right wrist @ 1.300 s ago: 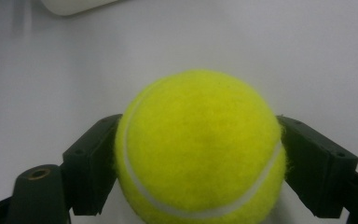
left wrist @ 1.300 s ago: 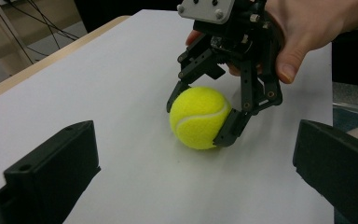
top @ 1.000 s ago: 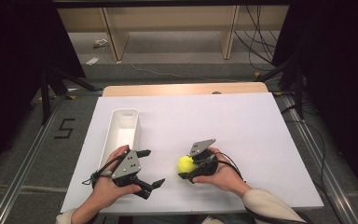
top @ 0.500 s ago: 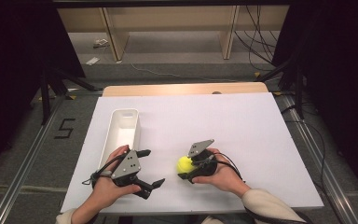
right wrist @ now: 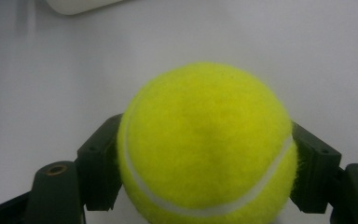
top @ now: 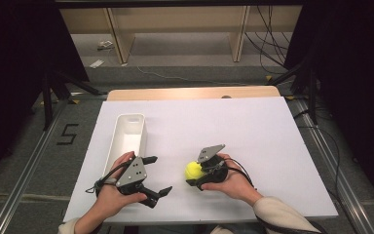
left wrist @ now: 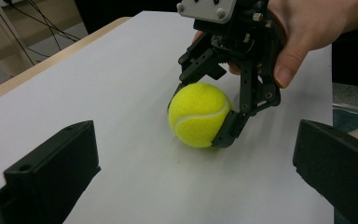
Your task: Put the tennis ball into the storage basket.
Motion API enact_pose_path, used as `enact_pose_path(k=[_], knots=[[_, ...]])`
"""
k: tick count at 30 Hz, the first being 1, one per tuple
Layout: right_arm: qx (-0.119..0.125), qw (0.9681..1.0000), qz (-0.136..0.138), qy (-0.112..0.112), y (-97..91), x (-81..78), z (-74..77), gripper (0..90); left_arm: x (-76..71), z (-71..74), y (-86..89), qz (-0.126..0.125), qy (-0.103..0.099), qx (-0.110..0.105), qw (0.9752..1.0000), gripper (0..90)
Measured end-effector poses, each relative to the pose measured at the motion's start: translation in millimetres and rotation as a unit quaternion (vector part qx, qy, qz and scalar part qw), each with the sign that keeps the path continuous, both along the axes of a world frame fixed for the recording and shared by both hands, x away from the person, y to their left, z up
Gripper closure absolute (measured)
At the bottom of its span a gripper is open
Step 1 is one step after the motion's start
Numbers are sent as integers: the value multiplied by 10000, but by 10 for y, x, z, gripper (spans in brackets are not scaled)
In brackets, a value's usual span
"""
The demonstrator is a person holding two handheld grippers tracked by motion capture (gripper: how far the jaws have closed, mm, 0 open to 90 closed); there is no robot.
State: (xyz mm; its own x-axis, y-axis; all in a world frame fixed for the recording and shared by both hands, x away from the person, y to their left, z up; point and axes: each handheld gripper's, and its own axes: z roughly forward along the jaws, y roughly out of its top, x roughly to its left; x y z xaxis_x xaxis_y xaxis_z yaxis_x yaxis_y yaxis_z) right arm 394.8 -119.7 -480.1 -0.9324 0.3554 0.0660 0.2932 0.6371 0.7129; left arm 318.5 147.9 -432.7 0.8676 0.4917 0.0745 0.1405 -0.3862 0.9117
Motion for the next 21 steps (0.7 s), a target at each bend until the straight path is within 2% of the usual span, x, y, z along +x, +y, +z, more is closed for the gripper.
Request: enact_pose_path(k=[21], knots=[[153, 9999, -2, -68, -26, -5, 98, 267, 1, -2, -1, -6, 9, 10, 10000, 0]])
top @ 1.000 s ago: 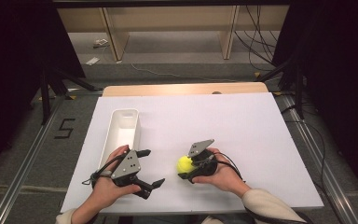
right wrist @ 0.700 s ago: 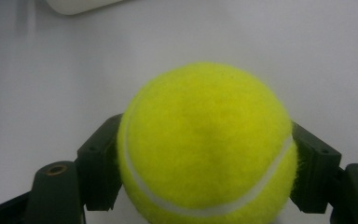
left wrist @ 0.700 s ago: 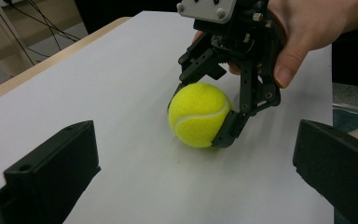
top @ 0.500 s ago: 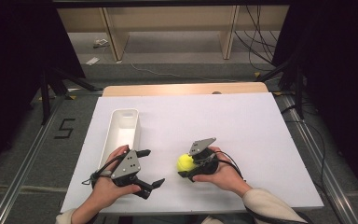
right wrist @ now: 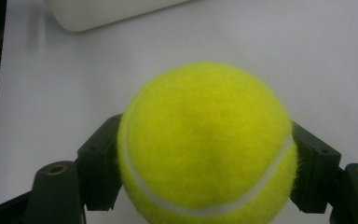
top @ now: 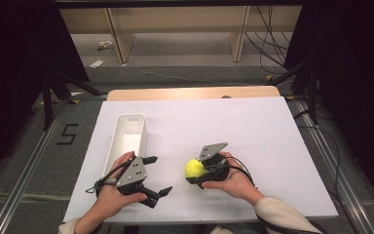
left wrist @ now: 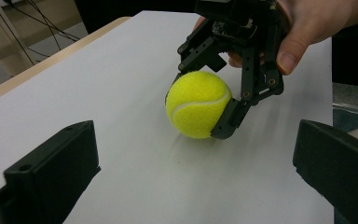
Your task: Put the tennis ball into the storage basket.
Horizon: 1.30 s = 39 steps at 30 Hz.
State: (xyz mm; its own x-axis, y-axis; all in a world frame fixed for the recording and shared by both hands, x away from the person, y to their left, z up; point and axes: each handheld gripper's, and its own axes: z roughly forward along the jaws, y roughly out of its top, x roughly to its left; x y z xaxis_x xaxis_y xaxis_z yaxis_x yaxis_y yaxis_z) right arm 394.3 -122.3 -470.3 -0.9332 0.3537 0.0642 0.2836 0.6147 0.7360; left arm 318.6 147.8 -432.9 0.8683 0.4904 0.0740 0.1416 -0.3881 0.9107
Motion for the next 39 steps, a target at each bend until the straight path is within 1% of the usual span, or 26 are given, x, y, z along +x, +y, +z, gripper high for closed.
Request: enact_pose_path(k=[28, 39], knots=[[140, 9999, -51, -41, -35, 9, 64, 267, -1, 3, 1, 1, -7, -17, 10000, 0], [254, 9996, -102, -83, -51, 12, 106, 267, -2, 5, 1, -1, -5, -20, 10000, 0]])
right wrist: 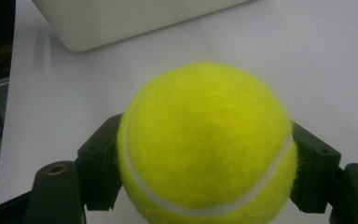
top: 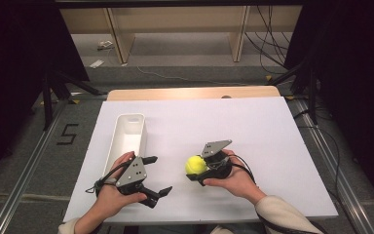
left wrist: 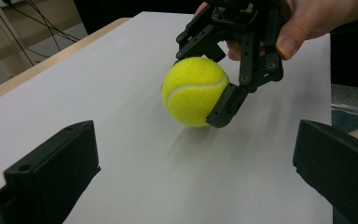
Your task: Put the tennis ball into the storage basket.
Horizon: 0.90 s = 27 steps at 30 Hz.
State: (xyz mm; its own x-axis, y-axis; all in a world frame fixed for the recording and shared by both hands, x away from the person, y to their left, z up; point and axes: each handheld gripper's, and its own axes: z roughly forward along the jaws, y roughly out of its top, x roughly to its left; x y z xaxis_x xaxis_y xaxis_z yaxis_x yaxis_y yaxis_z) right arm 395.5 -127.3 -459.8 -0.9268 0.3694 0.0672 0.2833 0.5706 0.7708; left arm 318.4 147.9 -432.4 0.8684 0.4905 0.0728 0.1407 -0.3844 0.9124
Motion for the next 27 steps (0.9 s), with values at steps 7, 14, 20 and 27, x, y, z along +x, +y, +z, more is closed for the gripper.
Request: enact_pose_path(k=[7, 14, 20, 27], knots=[[55, 10000, -27, -17, -10, 0, 27, 267, -3, 2, -2, -4, -1, -3, 10000, 0], [152, 9998, -63, -68, -16, -1, 67, 267, -4, 1, -4, -18, 13, -10, 10000, 0], [257, 9996, -114, -97, -26, 0, 114, 267, -5, 2, -5, -16, 13, -10, 10000, 0], [325, 9993, -157, -107, -36, 6, 137, 268, -5, 2, -6, -19, 10, -9, 10000, 0]])
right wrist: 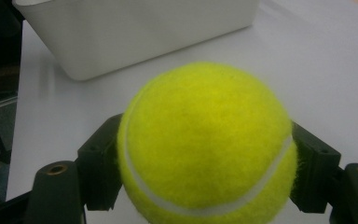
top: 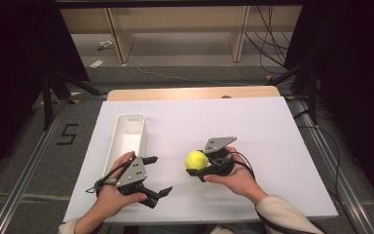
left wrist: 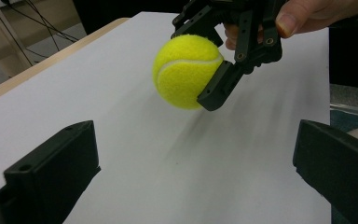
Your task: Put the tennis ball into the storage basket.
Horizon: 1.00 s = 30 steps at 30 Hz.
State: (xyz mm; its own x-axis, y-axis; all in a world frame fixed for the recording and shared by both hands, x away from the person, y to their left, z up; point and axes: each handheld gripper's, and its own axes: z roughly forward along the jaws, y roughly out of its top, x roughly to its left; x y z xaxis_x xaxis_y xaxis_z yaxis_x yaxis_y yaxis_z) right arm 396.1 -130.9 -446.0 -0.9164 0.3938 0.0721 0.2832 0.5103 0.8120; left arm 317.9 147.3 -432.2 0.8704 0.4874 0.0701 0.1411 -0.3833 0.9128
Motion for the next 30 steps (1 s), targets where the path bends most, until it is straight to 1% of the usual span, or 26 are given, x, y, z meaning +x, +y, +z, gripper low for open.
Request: enact_pose_path(k=[12, 18, 22, 30], knots=[[57, 10000, -39, -52, 6, -6, 32, 268, -1, 0, 0, -2, 3, 2, 10000, 0], [129, 9999, -64, -83, 15, -9, 63, 267, 0, -2, -2, -8, 5, 8, 10000, 0], [153, 9998, -67, -142, 25, -2, 84, 268, 0, -3, -3, -5, 4, 10, 10000, 0], [221, 9995, -122, -192, 25, 5, 127, 267, 0, -3, -4, -9, 5, 11, 10000, 0]])
